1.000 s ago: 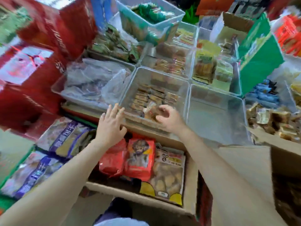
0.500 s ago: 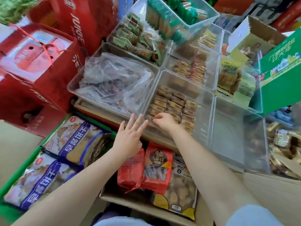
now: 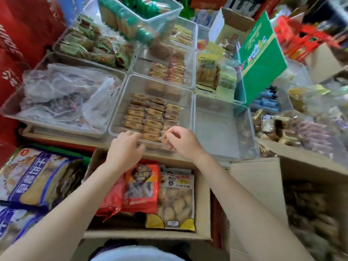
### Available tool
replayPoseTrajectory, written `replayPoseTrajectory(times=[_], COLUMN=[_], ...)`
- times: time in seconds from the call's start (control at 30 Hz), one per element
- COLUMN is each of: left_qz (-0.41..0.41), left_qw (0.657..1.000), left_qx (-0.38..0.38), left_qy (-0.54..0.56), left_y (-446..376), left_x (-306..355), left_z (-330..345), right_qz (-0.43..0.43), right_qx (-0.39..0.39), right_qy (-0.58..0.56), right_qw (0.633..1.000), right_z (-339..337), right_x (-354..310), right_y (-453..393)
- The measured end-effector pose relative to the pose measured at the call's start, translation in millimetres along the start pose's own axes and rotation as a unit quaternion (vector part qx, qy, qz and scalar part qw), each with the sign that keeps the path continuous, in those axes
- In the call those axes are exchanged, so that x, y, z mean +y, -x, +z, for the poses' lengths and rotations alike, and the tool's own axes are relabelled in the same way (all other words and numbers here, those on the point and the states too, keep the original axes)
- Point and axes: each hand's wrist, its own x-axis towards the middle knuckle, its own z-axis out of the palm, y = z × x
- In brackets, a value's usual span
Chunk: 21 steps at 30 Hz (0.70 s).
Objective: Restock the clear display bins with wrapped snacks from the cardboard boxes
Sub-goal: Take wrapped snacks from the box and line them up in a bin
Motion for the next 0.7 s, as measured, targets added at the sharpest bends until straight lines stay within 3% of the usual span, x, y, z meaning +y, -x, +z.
replayPoseTrajectory(times=[0.13,0.27,0.37,0.47,0.57,0.7], left_qz=[0.1,0.177,0.201,0.168,0.158,0.159], left_qw=[0.985,0.963,0.962,0.98,0.987,0.987], left_qx=[-0.078,-0.105,-0.086,-0.054,-0.033,-0.024], left_qy=[0.119,0.174,0.163,0.091,0.014,0.006], left_y=[35,83,110,122,127,128], left_x=[137,256,321,358,368,366], left_z=[45,116,162,191,207,208], right_qz=[-0.024,-0.016,0.036,0.106,0.134,0.094], right_qx=[0.1,0.215,0.247,0.16,-0.013,-0.234], right_qy=[-0.046,-0.065,-0.023,0.054,0.114,0.203], right_qw=[0.994,0.974,0.968,0.98,0.984,0.946], right_z=[-97,-191,-236,-252,-241,-193], right_x=[49,127,201,264,306,328], right_y=[94,165,192,197,194,190])
